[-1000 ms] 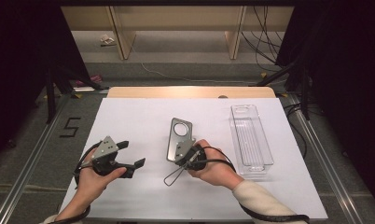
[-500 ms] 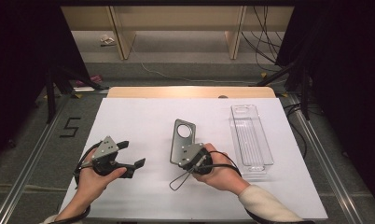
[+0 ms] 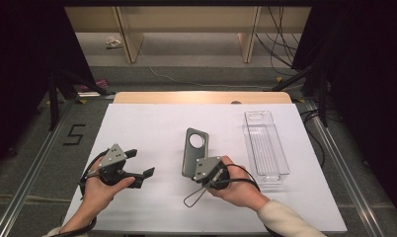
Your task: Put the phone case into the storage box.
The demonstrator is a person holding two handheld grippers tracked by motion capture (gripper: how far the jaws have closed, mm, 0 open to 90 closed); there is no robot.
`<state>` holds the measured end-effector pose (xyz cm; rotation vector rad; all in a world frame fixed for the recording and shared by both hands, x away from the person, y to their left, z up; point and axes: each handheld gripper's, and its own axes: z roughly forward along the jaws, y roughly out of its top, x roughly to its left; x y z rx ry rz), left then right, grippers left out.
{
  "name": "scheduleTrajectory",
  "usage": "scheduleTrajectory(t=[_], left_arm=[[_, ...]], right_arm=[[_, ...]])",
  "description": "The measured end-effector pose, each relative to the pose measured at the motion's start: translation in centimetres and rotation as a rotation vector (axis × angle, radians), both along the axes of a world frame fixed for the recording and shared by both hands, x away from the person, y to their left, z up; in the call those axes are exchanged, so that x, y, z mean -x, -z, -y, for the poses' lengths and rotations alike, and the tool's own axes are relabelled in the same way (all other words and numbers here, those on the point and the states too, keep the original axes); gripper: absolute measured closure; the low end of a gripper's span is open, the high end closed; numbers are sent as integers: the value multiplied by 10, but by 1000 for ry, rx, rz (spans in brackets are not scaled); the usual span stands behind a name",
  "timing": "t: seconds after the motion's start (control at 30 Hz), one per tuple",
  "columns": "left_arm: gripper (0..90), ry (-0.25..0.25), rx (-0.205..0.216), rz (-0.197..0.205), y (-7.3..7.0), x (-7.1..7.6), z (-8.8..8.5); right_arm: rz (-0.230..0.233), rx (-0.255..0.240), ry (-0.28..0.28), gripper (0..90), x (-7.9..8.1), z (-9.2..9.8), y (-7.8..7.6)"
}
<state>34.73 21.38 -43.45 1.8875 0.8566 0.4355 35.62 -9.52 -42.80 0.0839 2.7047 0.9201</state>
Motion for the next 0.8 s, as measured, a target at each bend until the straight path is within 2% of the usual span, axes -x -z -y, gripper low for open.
scheduleTrajectory(t=[0.3,0.37,0.63,0.8], left_arm=[[94,-8,4,-17,-6,-9,14],[107,-6,15,-28,-7,-12,18],[152,-2,34,-61,-16,-33,39],[166,7,17,-82,-19,-47,55]], right_arm=[[7,-9,-13,896,8,1,0],[15,-13,-16,896,9,-1,-1],[25,-19,-31,896,14,-5,-1],[27,-22,-37,896,16,-7,0]])
